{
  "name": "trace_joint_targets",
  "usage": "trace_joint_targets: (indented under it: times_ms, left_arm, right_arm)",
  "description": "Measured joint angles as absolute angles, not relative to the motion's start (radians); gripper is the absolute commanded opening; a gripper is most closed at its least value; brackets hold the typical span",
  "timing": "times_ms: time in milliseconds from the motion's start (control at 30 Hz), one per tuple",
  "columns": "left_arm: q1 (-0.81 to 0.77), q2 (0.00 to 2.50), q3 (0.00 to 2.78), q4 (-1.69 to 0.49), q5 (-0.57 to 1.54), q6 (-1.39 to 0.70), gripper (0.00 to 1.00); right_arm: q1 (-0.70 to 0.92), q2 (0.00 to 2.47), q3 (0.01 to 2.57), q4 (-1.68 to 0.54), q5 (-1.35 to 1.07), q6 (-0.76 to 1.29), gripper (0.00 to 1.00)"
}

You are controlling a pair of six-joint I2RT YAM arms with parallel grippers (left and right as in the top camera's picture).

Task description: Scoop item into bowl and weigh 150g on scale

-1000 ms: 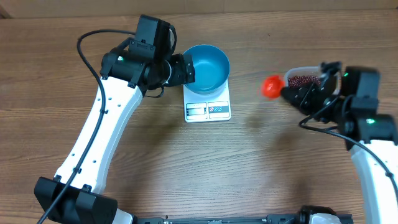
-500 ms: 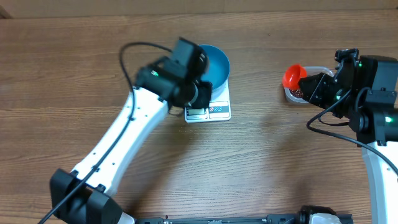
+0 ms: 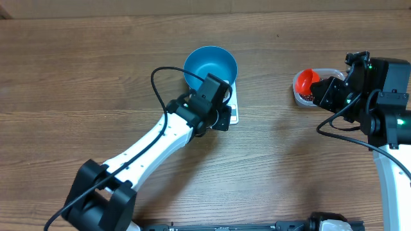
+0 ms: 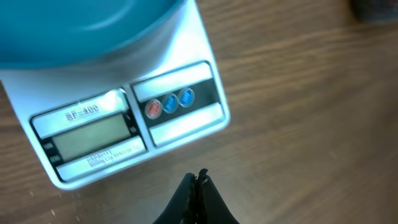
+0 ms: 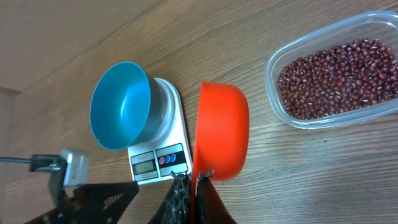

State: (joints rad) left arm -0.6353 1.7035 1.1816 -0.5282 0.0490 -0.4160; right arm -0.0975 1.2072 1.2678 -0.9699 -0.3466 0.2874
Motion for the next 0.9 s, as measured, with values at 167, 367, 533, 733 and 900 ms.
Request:
trace_joint_targets:
  times_ms: [167, 367, 533, 733, 900]
  left_arm:
    - [-0.638, 1.772, 1.178, -0.445, -0.021, -0.412, 0.04]
    - [-0.638, 1.864, 1.178, -0.383, -0.046, -0.411, 0.04]
    - [-0.638, 1.901, 1.177, -0.366, -0.073, -0.408, 0.05]
    - [-0.638, 1.903, 1.177, -0.344, -0.105, -0.408, 0.04]
    - [-0.638, 1.931, 1.177, -0.321, -0.112, -0.408, 0.04]
  right_arm:
    - [-0.097, 1.207, 1.268, -0.970, -0.340, 0.287, 0.04]
    - [-0.097, 1.207, 1.268, -0.972, -0.340, 0.287, 0.04]
    - [-0.097, 1.207, 1.268, -0.980, -0.340, 0.287, 0.04]
    - [-0.097, 1.207, 1.268, -0.980, -0.340, 0.287, 0.04]
    - [-0.097, 1.207, 1.268, -0.980, -0.340, 0.287, 0.04]
